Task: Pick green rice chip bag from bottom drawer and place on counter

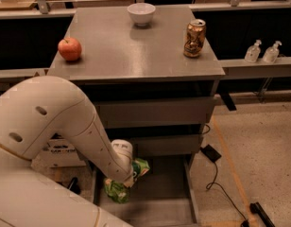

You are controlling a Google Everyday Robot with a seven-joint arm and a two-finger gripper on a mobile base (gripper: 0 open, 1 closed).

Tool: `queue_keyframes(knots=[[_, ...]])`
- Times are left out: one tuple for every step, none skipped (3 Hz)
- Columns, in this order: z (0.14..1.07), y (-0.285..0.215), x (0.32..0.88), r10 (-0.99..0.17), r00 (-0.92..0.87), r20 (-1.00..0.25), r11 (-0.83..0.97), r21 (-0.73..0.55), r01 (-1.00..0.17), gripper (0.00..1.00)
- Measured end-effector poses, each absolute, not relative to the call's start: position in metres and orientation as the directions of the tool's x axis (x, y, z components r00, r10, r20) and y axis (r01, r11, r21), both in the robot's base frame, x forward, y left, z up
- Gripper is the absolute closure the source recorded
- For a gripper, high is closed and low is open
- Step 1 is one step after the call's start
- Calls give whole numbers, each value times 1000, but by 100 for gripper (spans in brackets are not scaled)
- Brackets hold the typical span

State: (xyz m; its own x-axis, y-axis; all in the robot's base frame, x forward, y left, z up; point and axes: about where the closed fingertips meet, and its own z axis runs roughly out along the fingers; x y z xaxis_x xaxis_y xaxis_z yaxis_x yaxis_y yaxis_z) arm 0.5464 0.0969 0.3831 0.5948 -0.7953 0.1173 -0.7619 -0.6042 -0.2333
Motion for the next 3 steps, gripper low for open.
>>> queue_keyframes(knots=[[382, 85, 548, -807, 579, 118, -589, -231, -774, 100], [396, 61, 550, -834, 544, 91, -546, -273, -792, 100], [421, 8, 538, -865, 489, 110, -496, -329, -804, 100]])
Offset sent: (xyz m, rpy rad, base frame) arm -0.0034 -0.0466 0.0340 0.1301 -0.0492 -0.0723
